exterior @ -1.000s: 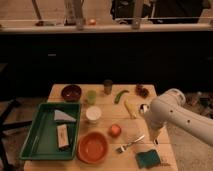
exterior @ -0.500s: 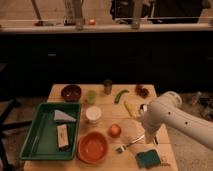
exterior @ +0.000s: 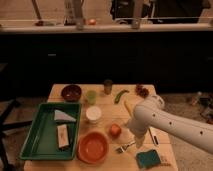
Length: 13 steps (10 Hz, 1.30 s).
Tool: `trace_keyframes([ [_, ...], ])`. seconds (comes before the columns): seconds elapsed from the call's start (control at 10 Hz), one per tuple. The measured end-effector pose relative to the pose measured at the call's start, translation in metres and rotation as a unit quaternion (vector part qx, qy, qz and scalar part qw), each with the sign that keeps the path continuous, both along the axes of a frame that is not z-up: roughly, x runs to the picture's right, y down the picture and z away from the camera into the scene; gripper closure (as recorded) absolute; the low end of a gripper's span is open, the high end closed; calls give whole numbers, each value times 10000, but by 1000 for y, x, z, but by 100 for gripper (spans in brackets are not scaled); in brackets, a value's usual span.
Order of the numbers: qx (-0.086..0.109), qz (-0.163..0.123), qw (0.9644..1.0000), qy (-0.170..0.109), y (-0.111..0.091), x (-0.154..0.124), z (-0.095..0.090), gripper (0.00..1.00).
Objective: Place fork in purple bowl
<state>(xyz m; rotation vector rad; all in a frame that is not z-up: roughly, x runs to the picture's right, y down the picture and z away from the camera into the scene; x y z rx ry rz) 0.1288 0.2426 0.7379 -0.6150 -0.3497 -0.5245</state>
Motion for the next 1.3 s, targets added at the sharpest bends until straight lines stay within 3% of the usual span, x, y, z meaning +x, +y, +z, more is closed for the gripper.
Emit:
trace_keyframes([
  [0.3, -70, 87, 9998, 135, 10, 0, 21, 20],
  [0.9, -65, 440, 9985, 327, 7, 15, 37, 20],
  [1.3, -174, 378, 9985, 353, 18, 15, 46, 20],
])
